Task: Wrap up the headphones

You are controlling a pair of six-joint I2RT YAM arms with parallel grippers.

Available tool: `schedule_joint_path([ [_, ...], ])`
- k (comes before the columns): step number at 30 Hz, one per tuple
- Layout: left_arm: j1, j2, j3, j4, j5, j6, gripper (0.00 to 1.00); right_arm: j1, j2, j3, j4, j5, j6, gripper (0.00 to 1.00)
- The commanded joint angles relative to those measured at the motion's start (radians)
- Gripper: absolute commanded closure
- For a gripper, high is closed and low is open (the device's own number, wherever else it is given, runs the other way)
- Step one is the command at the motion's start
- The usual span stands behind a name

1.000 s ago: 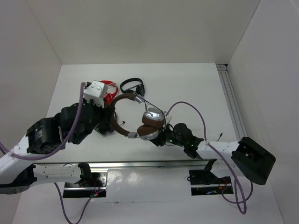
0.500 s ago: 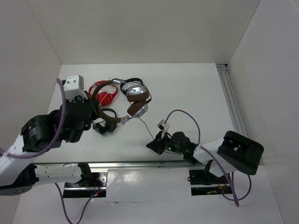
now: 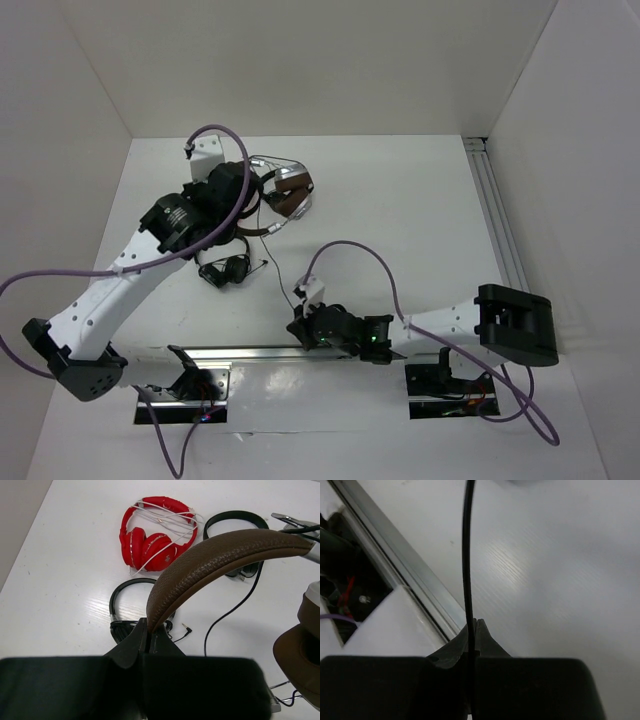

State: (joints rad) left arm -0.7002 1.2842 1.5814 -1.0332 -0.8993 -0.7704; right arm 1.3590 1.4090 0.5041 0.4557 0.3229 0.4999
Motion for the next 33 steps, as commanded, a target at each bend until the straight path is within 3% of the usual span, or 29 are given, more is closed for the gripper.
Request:
schedule_joint_path([
  [1,0.028,0.016,-0.006,0.041,-0.035,-0.076,1.00,0.084,0.033,0.212,-0.234,0.105,-0.030,1.00],
  [5,0.082,0.029,-0.073,0.041,-0.015,-0.086,1.00,0.187,0.045,0.362,-0.408,0.264,-0.050,1.00],
  [11,0.122,0.053,-0.106,0.088,0.016,0.060,1.00,0.276,-0.016,0.510,-0.639,0.448,-0.040,1.00],
  [15,0.122,0.073,-0.129,0.056,0.016,0.063,1.00,0.288,-0.059,0.576,-0.790,0.505,-0.050,1.00],
  [25,0.145,0.029,-0.196,0.110,0.103,0.167,1.00,0.333,-0.137,0.718,-0.971,0.574,-0.132,1.00],
  [33,-0.015,-0.083,-0.322,0.206,0.227,0.310,1.00,0.246,-0.171,0.838,-1.055,0.719,-0.286,1.00],
])
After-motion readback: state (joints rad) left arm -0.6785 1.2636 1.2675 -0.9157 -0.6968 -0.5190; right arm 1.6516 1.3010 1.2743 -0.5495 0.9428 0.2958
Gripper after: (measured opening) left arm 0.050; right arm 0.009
